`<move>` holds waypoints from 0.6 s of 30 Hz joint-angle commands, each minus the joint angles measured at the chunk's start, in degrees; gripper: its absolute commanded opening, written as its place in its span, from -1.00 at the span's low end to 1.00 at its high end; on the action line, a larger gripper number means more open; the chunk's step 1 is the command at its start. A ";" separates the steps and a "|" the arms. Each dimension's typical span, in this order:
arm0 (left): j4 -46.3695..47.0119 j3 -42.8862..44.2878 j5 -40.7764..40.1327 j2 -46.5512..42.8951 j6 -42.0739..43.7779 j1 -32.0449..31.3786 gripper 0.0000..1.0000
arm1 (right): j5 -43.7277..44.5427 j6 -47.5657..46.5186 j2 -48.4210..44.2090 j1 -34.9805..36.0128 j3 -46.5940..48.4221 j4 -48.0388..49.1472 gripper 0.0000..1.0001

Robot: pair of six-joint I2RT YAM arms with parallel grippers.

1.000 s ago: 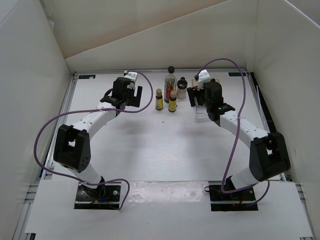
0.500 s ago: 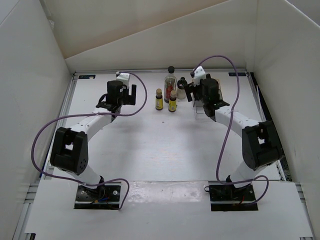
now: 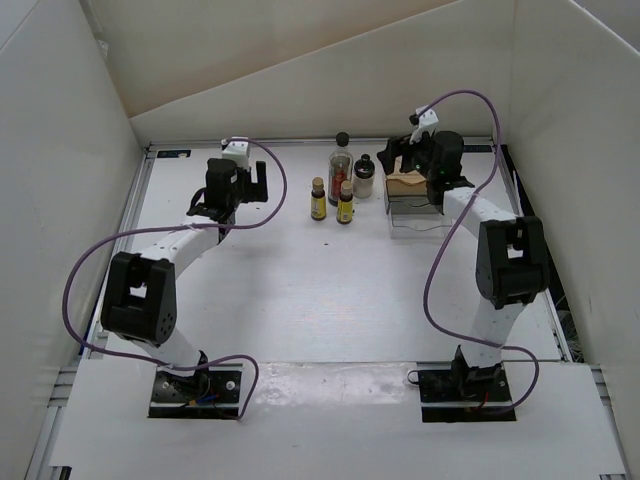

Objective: Organize the condiment bottles

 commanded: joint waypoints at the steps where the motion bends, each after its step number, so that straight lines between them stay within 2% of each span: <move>1: 1.66 1.77 1.32 0.71 -0.51 -0.04 0.99 | -10.01 5.20 2.80 -0.65 3.29 5.33 0.81; 8: 2.37 2.65 1.40 3.08 -0.60 0.13 0.99 | -17.04 5.99 8.51 -0.92 4.62 9.28 0.76; 18: 2.98 3.53 1.40 5.37 -0.77 0.66 0.99 | -13.27 -0.42 12.12 2.60 5.94 11.13 0.76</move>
